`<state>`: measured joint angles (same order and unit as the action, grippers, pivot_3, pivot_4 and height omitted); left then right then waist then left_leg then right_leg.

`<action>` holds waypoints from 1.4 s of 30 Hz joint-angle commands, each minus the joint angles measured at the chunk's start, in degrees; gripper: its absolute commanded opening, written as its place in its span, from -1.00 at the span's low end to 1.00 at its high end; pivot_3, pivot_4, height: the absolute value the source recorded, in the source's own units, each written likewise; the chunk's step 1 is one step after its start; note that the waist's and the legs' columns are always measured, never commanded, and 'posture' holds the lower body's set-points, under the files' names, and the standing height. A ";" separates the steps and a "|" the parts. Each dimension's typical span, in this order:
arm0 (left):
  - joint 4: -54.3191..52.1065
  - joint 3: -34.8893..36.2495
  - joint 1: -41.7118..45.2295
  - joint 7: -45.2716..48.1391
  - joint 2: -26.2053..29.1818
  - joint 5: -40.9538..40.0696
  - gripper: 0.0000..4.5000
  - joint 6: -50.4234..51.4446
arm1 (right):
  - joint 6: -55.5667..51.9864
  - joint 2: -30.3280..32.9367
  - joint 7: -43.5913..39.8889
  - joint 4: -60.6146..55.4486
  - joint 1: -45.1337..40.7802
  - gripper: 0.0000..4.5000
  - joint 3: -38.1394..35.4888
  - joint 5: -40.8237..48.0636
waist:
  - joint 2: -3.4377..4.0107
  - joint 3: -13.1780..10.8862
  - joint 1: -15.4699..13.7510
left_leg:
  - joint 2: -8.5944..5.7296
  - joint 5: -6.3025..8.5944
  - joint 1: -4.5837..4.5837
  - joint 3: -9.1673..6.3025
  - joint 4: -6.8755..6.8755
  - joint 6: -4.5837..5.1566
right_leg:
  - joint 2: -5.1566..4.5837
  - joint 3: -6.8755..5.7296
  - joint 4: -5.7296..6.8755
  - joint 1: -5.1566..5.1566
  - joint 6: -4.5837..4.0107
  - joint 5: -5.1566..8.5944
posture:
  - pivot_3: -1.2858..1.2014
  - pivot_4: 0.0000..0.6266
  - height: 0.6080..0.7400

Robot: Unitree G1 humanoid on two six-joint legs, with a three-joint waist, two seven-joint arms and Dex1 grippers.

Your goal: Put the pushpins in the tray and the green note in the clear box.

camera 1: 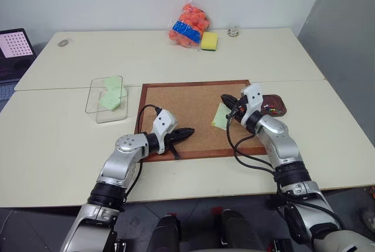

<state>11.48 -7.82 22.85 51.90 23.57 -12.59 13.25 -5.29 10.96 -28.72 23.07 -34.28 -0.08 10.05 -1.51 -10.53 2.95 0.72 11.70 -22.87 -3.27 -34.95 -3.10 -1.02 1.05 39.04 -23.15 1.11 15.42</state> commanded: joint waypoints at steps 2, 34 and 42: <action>-0.48 0.05 -0.97 0.12 0.43 0.17 -1.00 0.69 | 0.01 2.72 11.67 -0.68 -0.39 -0.97 -7.62 -1.14 | 0.00 0.00 -0.06 | -0.01 0.00 0.00 0.00 0.00 0.00 | 0.00 0.01 0.00 0.00 0.00 0.00 | 0.03 -0.52 1.00; 0.35 -0.41 -0.39 0.22 0.55 1.06 -1.00 -0.17 | -4.99 7.29 18.09 6.66 -2.61 0.52 -13.86 1.34 | 0.01 0.00 -0.07 | -0.02 0.00 0.00 0.08 0.00 0.00 | 0.00 0.06 0.00 0.00 0.00 0.00 | 0.03 -0.52 1.00; 1.19 -0.53 0.24 0.32 0.22 1.22 -1.00 -0.54 | -5.73 7.24 16.98 5.97 -2.48 0.99 -14.00 1.92 | 0.01 0.00 -0.08 | -0.02 0.00 0.00 0.08 0.00 0.01 | 0.00 0.06 0.00 0.00 0.00 0.00 | 0.03 -0.52 1.00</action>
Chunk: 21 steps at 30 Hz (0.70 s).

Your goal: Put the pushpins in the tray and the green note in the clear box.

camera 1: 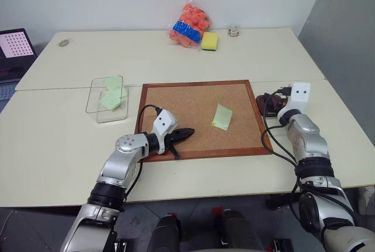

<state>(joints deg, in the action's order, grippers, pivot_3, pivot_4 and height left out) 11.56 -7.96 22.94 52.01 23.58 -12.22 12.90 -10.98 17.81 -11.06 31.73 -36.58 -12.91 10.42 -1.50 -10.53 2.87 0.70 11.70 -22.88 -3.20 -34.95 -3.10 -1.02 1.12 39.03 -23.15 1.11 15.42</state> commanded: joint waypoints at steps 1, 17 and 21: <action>1.17 -0.40 0.19 0.20 0.19 0.86 -1.00 -0.23 | -0.11 0.35 -0.79 -2.71 -0.23 0.99 -1.20 1.61 | 0.00 0.00 0.00 | 0.00 0.00 0.00 0.00 0.00 0.00 | 0.00 0.00 0.00 0.00 0.00 0.00 | 0.03 -0.52 1.00; 0.25 -0.40 -0.96 0.08 0.51 0.79 -1.00 -0.48 | -11.19 3.89 -25.44 -30.76 11.87 0.99 7.78 12.81 | 0.02 0.01 -0.14 | 0.00 0.00 -0.01 -0.03 0.00 0.00 | 0.00 -0.03 -0.01 0.01 0.10 0.05 | 0.03 -0.52 1.00; 0.09 -0.35 -1.14 0.16 0.69 0.73 -1.00 -0.47 | -18.25 6.85 -30.47 -40.11 15.94 0.99 8.71 18.95 | 0.02 0.01 -0.13 | 0.01 0.00 -0.01 -0.05 -0.01 0.00 | 0.00 -0.03 -0.03 0.01 0.27 0.15 | 0.03 -0.52 1.00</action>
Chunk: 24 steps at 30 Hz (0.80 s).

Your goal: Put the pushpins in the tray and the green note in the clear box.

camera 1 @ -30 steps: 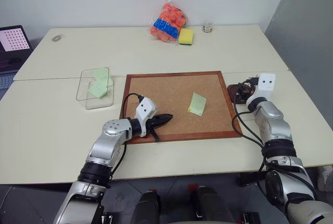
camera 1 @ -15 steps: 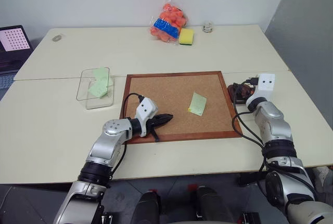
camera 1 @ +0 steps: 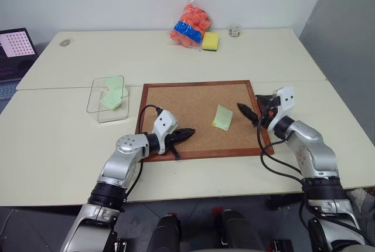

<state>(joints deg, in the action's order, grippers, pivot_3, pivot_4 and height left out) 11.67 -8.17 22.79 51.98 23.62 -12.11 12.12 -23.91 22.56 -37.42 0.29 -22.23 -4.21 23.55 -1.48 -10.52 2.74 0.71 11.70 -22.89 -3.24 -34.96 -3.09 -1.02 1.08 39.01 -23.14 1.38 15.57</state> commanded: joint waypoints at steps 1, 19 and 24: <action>-0.15 -0.16 -1.10 0.21 0.69 0.61 -1.00 0.35 | -7.50 2.85 -5.21 -10.80 2.49 0.99 0.23 7.53 | 0.00 0.00 -0.02 | 0.00 0.00 0.01 0.00 0.00 0.00 | 0.00 -0.01 0.00 0.00 0.00 0.00 | 0.03 -0.52 1.00; -0.09 -0.57 -0.88 0.33 0.67 0.94 -1.00 0.17 | 1.99 -0.53 -5.33 -1.35 -0.45 0.99 12.09 -4.08 | -0.01 0.00 -0.06 | 0.00 0.00 0.01 -0.02 -0.01 0.00 | 0.02 -0.04 -0.02 0.00 0.04 0.02 | 0.03 -0.52 1.00; -0.38 -0.42 -1.20 0.11 0.80 0.95 -1.00 0.14 | 6.01 -1.04 -6.33 3.54 -1.69 0.99 12.49 -7.06 | 0.00 0.00 -0.09 | 0.00 0.00 0.01 -0.02 -0.01 0.00 | 0.02 -0.03 -0.02 0.00 0.03 0.02 | 0.03 -0.52 1.00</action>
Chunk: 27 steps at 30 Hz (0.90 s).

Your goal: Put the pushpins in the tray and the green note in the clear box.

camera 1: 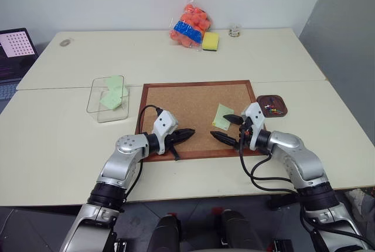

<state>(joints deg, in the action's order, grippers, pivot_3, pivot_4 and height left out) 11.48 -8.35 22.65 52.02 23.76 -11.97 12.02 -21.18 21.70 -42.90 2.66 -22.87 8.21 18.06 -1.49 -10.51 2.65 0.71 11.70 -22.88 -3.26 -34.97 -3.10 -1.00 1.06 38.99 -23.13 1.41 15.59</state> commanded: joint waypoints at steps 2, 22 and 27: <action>-0.51 -0.07 -1.43 -0.01 0.89 0.77 -1.00 0.25 | 4.34 0.05 -1.00 2.86 -0.76 0.99 0.46 -2.96 | 0.00 0.00 0.00 | 0.00 0.00 0.00 0.00 0.00 0.00 | 0.00 0.00 0.00 0.00 0.00 0.00 | 0.03 -0.52 1.00; -0.21 0.23 -1.04 -0.42 0.96 0.98 -1.00 0.19 | 6.30 -2.80 -1.60 7.71 -1.94 -0.36 1.08 -5.02 | 0.00 0.00 0.11 | 0.02 0.00 0.02 0.00 0.00 0.00 | 0.00 0.01 0.02 0.00 -0.01 -0.01 | 0.03 -0.52 1.00; -0.18 0.24 -1.06 -0.52 0.92 1.09 -1.00 -0.02 | 7.20 -2.75 -1.32 8.52 -2.02 -0.83 1.09 -6.41 | 0.00 0.00 0.10 | 0.02 0.00 0.02 0.00 0.00 0.00 | 0.00 0.00 0.02 0.00 -0.01 -0.01 | 0.03 -0.52 1.00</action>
<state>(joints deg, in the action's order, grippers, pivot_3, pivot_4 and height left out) 11.05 -8.16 22.23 51.80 23.88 -11.79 11.96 -14.66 19.21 -43.61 11.47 -24.46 8.71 12.09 -1.48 -10.51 2.75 0.72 11.70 -22.86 -3.26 -34.96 -3.10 -1.00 1.06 39.00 -23.13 1.40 15.58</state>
